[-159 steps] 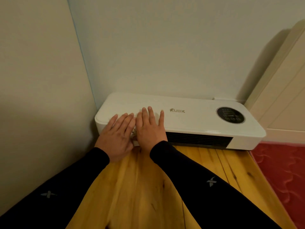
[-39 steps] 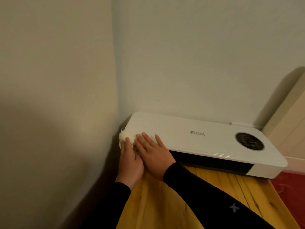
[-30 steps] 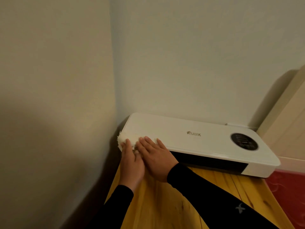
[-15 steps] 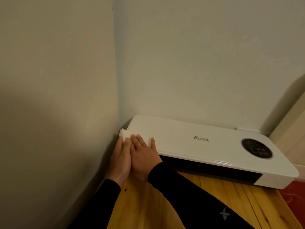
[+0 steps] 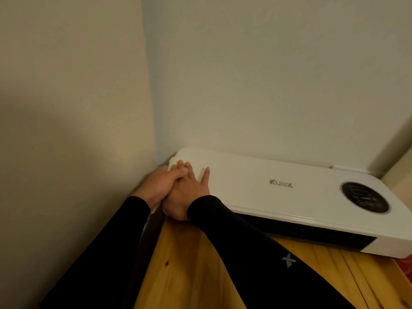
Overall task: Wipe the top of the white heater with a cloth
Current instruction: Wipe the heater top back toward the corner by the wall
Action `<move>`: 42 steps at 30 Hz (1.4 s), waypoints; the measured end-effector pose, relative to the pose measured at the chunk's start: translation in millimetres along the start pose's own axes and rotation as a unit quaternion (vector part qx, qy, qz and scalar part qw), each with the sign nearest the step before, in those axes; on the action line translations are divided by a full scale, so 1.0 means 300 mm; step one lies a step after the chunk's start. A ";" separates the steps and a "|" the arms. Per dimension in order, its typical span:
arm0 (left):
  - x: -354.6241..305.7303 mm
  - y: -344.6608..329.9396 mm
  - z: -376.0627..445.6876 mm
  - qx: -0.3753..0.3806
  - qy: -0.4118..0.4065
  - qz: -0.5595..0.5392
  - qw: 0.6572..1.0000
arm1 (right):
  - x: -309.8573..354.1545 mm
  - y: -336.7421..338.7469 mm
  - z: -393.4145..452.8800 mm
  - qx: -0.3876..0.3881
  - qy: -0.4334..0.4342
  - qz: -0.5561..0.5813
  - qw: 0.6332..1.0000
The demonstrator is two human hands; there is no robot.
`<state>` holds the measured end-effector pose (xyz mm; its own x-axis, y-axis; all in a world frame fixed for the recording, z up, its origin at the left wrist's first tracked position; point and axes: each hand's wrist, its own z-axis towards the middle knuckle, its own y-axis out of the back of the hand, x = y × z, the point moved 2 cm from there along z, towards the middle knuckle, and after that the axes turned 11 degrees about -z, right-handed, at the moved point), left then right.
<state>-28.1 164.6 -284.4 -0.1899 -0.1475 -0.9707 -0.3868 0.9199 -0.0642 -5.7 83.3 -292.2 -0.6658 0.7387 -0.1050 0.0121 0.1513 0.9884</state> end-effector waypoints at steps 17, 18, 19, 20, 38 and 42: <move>-0.071 -0.037 0.256 0.031 0.014 0.167 0.985 | -0.102 0.032 0.164 0.023 -0.030 0.085 0.996; -0.070 -0.037 0.262 0.031 0.015 0.170 0.985 | -0.105 0.032 0.167 0.027 -0.030 0.086 0.995; -0.069 -0.036 0.266 0.030 0.014 0.173 0.984 | -0.109 0.036 0.169 0.032 -0.029 0.083 0.996; -0.069 -0.035 0.267 0.029 0.013 0.176 0.984 | -0.111 0.040 0.170 0.036 -0.026 0.078 0.996; -0.042 -0.014 0.074 0.017 -0.005 0.165 0.986 | -0.067 0.056 0.025 0.064 -0.004 0.047 0.997; -0.006 -0.006 0.029 -0.003 0.001 0.125 0.992 | -0.045 0.046 -0.019 0.055 0.009 0.039 0.998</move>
<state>-19.4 166.4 -284.5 -0.2829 0.0850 -0.9554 -0.3326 0.9256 0.1808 -0.7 71.6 -276.7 -0.6729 0.7393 -0.0243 0.1468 0.1657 0.9752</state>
